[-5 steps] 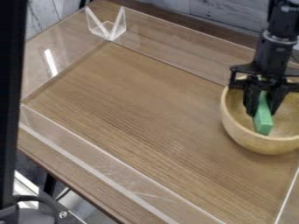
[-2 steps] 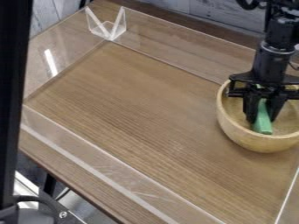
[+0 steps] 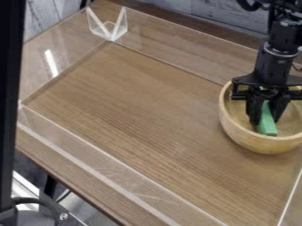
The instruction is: Put the green block in the brown bowl
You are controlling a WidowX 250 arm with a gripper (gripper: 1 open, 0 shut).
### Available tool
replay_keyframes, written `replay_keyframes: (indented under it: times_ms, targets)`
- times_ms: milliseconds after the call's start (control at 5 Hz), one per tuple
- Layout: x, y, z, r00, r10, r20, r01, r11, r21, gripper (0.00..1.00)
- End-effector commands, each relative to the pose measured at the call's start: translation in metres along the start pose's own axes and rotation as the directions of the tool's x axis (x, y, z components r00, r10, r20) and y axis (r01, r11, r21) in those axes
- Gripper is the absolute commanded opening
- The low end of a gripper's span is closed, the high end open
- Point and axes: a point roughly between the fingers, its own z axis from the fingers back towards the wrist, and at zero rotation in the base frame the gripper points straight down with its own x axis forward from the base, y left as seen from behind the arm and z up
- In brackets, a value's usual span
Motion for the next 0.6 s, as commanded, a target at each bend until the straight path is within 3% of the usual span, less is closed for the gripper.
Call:
replay_keyframes:
  times_ms: [0, 200, 400]
  targets:
    - [0.002, -0.001, -0.0031, 0.998, 0.043, 0.041, -0.042, 0.999, -0.005, 1.0]
    - [0.0046, 0.0007, -0.0013, 1.0, 0.003, 0.028, -0.003, 1.0, 0.011, 0.0]
    - [0.0072, 0.0025, 0.0003, 0.999, -0.037, 0.014, 0.036, 0.999, 0.027, 0.0]
